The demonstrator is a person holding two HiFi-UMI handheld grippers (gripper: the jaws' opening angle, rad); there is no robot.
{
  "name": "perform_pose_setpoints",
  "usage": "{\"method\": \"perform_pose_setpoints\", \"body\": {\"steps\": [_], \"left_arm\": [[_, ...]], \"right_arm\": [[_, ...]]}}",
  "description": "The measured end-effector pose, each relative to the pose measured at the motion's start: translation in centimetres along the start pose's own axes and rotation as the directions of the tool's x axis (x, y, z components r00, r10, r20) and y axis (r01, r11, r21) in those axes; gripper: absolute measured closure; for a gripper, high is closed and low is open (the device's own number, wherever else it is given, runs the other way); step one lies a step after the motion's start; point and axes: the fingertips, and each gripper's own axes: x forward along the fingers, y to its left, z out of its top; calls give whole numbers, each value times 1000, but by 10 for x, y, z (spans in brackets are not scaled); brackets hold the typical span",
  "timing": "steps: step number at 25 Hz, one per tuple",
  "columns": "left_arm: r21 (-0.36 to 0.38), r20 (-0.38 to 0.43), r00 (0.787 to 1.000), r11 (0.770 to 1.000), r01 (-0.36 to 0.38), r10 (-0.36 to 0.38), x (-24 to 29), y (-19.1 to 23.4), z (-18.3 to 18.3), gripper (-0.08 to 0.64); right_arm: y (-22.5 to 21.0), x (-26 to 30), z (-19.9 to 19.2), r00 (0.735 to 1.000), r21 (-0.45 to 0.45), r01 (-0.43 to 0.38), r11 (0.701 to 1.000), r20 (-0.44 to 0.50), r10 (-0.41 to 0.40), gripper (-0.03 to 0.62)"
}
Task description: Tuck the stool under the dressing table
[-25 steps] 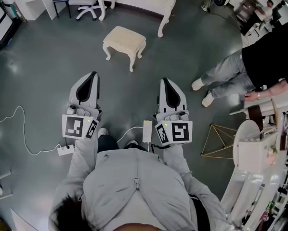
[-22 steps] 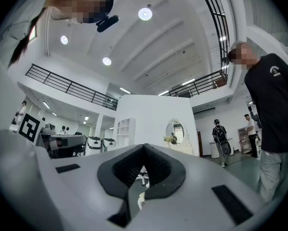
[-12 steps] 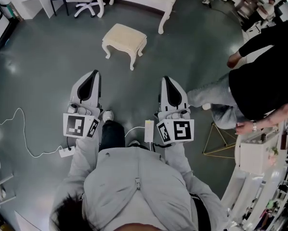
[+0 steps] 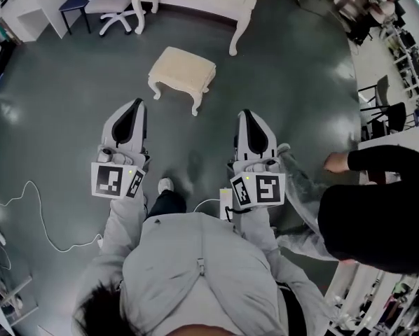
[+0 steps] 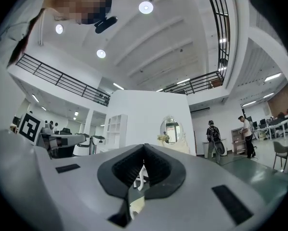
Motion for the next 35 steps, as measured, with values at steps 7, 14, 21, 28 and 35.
{"method": "perform_pose_setpoints", "body": {"steps": [7,14,21,28,35], "left_arm": [[5,-3,999,999,47,-47,42,67,-9,557],[4,-16,998,998,63,-63,59,124,-20,557],[-34,-45,996,996,81,-82,82,142,-47,557],[-45,-62,994,996,82,-85,138,164,-72,557],[-19,-50,997,999,50,-51,216,193,-75,557]], "right_arm": [[15,75,-8,999,7,46,999,12,-46,591],[39,124,-13,998,1,67,998,18,-67,591],[34,154,-35,996,-13,78,997,-32,-78,591],[6,209,-55,996,-9,75,997,-46,-75,591],[-36,292,-55,999,-6,34,999,-31,-34,591]]}}
